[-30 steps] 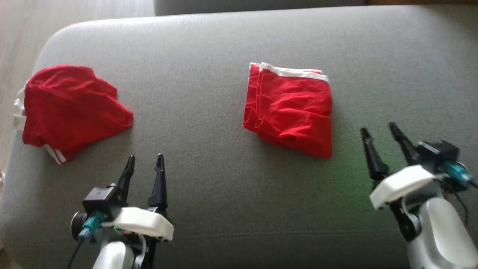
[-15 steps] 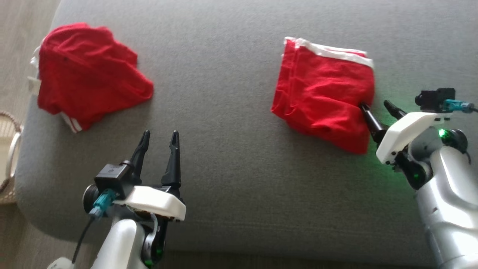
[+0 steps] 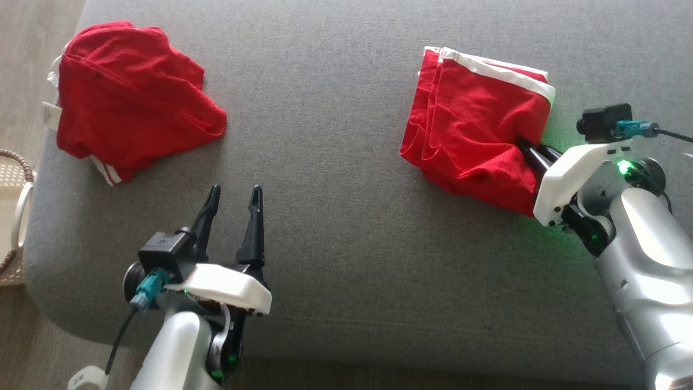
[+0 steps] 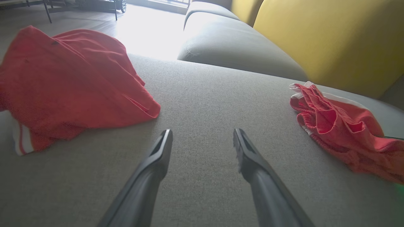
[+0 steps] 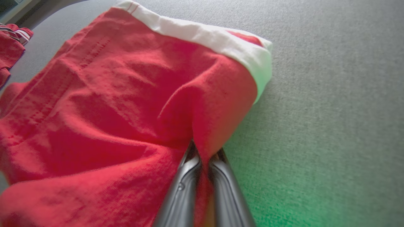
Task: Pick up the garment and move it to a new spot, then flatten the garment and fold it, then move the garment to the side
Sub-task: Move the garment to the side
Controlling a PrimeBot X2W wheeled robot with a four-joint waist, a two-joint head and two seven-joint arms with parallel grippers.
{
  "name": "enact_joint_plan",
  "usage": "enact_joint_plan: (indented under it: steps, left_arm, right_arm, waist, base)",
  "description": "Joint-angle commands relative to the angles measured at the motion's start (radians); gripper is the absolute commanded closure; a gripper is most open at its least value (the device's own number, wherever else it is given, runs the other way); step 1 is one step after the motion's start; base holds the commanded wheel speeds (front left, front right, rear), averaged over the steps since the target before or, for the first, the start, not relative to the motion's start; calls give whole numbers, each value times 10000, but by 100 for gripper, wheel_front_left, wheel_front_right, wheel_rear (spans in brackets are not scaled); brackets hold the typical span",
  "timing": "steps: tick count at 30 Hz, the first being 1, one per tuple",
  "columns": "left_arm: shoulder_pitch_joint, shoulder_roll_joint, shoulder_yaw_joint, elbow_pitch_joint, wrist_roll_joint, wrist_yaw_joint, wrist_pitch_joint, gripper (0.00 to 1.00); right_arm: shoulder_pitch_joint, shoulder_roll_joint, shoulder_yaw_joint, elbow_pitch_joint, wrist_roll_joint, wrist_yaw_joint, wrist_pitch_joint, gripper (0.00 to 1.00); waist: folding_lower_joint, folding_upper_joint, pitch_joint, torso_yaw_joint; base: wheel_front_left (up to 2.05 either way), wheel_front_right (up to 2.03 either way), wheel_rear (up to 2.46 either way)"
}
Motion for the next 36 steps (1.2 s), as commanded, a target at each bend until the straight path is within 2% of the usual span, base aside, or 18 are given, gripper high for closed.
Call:
enact_joint_plan:
  steps: [1, 11, 19, 27, 31, 36]
  left_arm:
    - [-417, 93, 383, -302, 52, 50, -78, 0]
    - [-681, 93, 636, -466, 599, -244, -78, 0]
    - [-1646, 158, 710, -725, 1415, -709, -78, 0]
    - [-3098, 893, 249, -828, 2233, -1222, -78, 0]
    - [-3880, 1324, -195, -834, 2488, -1369, -78, 0]
    - [-4821, 1773, -689, -937, 2601, -1449, 142, 0]
  right_arm:
    - [-361, -106, 326, -75, -91, -2, -181, 100]
    - [-1291, -731, 1640, 158, -489, -2, -824, 100]
    - [-2474, -1890, 3113, -115, -136, -2, -1190, 100]
    - [-3948, -2721, 4042, -252, 372, -2, -1703, 100]
    - [-4483, -2769, 4410, -163, 605, -2, -2038, 100]
    - [-5072, -2507, 4669, 133, 970, -2, -2532, 100]
  waist:
    - [0, 0, 15, -89]
    - [0, 0, 363, -1051]
    - [0, 0, 1396, -2211]
    - [0, 0, 2761, -3479]
    - [0, 0, 3288, -4167]
    - [0, 0, 3898, -5035]
  base:
    - [0, 0, 0]
    - [0, 0, 0]
    - [0, 0, 0]
    - [0, 0, 0]
    - [0, 0, 0]
    - [0, 0, 0]
